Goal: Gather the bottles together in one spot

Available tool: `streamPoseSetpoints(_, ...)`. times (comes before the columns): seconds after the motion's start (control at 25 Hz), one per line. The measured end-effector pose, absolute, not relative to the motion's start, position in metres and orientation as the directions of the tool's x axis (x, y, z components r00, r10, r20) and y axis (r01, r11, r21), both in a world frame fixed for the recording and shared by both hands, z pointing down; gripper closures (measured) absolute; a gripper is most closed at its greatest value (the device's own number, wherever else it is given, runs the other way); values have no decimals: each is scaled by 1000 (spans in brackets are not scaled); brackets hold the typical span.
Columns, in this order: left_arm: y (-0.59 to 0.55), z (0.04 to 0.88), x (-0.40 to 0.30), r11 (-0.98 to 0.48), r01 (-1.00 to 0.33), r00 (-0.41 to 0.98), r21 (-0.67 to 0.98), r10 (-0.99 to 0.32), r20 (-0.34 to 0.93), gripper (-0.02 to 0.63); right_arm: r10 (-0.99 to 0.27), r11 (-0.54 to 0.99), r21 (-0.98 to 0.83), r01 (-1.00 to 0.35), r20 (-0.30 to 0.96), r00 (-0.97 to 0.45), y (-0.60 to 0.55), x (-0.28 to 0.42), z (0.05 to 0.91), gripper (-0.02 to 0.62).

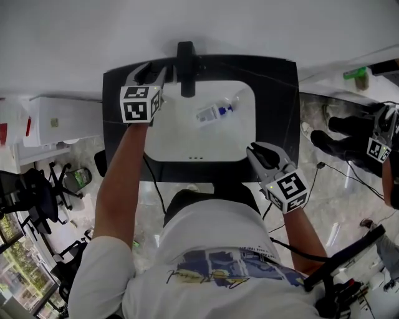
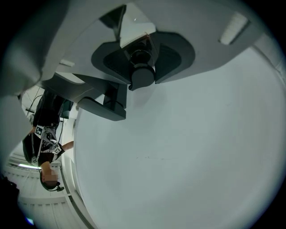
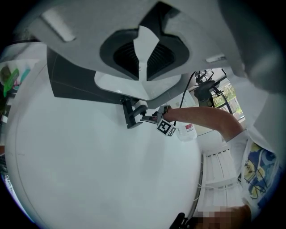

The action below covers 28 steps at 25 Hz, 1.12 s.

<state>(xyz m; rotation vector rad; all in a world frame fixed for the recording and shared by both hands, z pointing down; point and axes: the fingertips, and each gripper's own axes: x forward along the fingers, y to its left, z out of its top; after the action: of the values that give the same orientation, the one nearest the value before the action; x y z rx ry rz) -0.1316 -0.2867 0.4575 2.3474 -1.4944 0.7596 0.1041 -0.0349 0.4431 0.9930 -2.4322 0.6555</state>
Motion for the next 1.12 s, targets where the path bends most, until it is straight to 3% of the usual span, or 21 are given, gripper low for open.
streamPoseSetpoints(1.12,-316,468,-127,-435,-892,315,-121,-791,524,427,-520,615,-285,-735,553,-650,-44,115,455,540)
